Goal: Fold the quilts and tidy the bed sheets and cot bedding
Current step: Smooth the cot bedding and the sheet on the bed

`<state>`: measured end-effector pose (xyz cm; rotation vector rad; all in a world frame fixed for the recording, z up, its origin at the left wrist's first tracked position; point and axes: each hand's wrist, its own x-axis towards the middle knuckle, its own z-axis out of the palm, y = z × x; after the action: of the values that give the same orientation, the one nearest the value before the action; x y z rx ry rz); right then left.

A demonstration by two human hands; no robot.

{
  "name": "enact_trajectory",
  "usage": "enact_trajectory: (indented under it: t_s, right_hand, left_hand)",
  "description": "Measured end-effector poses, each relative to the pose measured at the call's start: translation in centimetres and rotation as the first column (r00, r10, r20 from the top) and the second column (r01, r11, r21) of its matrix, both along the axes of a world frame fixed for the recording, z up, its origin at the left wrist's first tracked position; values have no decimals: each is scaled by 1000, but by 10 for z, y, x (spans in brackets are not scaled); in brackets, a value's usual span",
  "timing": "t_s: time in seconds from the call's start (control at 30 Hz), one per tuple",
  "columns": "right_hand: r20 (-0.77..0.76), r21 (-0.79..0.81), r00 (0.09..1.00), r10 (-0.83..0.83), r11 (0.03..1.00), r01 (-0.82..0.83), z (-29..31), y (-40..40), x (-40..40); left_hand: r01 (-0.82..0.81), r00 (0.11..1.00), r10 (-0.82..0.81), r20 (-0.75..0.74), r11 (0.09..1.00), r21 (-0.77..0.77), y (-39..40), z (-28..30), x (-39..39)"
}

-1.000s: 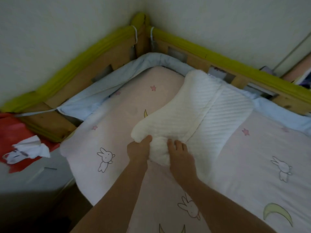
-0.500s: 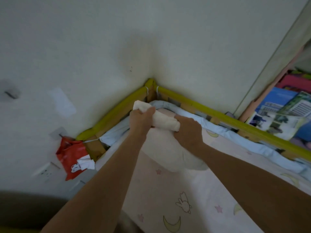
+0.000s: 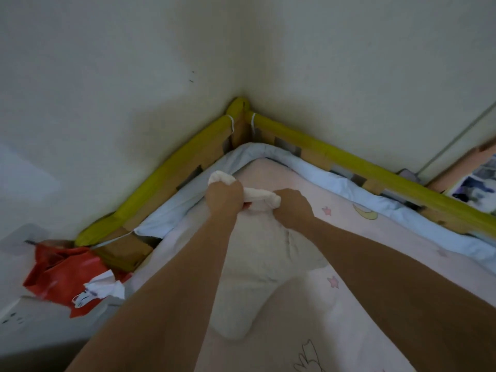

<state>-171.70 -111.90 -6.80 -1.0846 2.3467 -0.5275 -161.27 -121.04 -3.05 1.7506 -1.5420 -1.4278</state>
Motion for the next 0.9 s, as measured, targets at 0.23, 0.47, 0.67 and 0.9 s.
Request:
enact_trajectory:
  t_s: [0.23, 0.47, 0.67, 0.9]
  right_hand:
    - [-256, 141, 965, 48, 990, -12, -127, -59, -69]
    - [-271, 179, 960, -74, 976, 126, -196, -107, -106]
    - [-156, 242, 962, -223, 936, 256, -228, -150, -115]
    - [-371, 62, 929, 10, 998, 14, -228, -163, -104]
  left_hand:
    - [228, 946, -234, 226, 972, 49, -38, -148, -15]
    - [519, 637, -416, 648, 854, 38, -84, -230, 19]
    - [593, 538, -514, 668, 794, 133, -104, -251, 17]
    - [639, 556, -504, 660, 768, 48, -109, -247, 20]
